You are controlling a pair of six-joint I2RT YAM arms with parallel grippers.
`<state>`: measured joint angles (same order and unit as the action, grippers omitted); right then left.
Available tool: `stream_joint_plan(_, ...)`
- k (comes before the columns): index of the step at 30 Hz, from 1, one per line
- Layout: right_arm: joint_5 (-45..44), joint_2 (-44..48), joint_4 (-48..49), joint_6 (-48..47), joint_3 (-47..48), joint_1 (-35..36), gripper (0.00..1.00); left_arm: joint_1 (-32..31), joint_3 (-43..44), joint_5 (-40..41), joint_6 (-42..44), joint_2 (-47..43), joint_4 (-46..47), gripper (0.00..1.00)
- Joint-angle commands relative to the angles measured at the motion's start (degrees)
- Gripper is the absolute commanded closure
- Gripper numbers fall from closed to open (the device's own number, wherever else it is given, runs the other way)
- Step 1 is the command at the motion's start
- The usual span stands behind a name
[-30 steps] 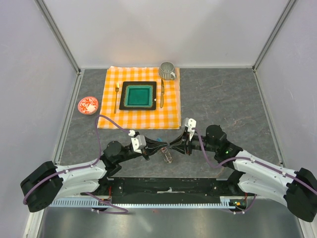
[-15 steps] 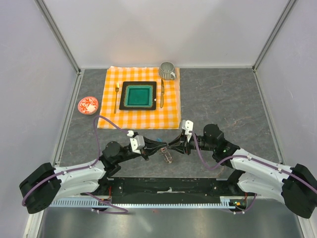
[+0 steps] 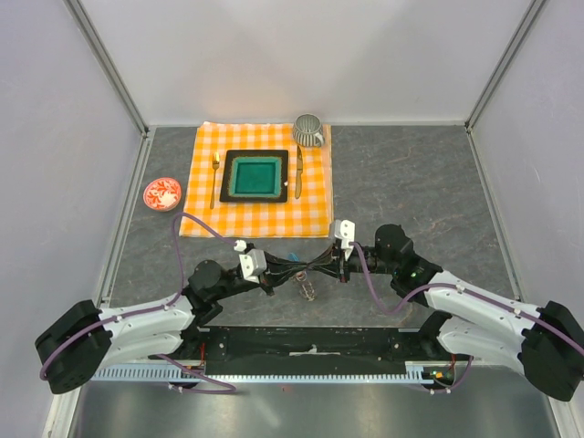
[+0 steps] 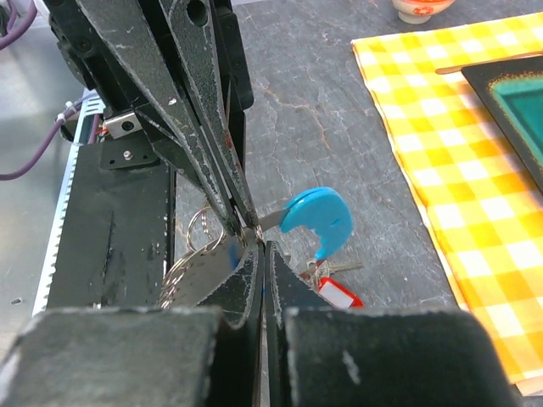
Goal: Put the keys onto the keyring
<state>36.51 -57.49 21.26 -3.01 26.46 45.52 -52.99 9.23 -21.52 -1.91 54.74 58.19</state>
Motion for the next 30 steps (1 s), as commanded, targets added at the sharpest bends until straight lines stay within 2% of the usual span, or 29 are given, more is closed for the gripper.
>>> stream_joint_plan(1,0.7,0.3,-4.0,-3.1,4.0,-0.1,1.00,0.0,0.3,-0.5,-0.2,-2.9,0.6,0.98)
stream_joint_plan(4,-1.3,2.0,-12.0,-6.2,7.3,-0.1,1.00,0.0,1.3,-0.1,0.9,-6.6,-5.6,0.97)
stream_joint_plan(5,-2.1,2.6,-13.9,-6.8,9.2,-0.1,1.00,0.0,1.7,0.1,1.4,-7.5,-11.4,0.88)
stream_joint_plan(7,-3.5,3.7,-19.5,-9.3,12.4,0.0,1.00,0.0,3.2,0.6,3.4,-9.9,-17.1,0.75)
stream_joint_plan(8,-4.8,3.8,-21.2,-10.4,13.6,-0.1,1.00,-0.1,3.6,1.2,3.9,-12.2,-23.0,0.64)
stream_joint_plan(11,-5.4,2.5,-30.4,-14.6,19.0,0.2,1.00,0.0,5.3,2.4,5.7,-16.1,-29.9,0.53)
stream_joint_plan(14,-6.6,1.1,-35.4,-17.6,22.0,1.3,1.00,0.0,6.2,5.6,6.4,-17.6,-30.6,0.52)
stream_joint_plan(19,-9.8,-1.5,-39.4,-19.9,23.5,4.2,1.00,0.0,10.2,8.7,8.9,-13.7,-31.7,0.51)
stream_joint_plan(24,-13.2,-3.0,-41.2,-21.2,23.6,6.2,1.00,0.4,14.2,6.1,11.7,-10.4,-34.3,0.52)
stream_joint_plan(30,-13.6,-3.6,-41.3,-21.8,23.6,6.8,1.00,1.0,13.5,1.3,13.7,-7.9,-34.8,0.51)
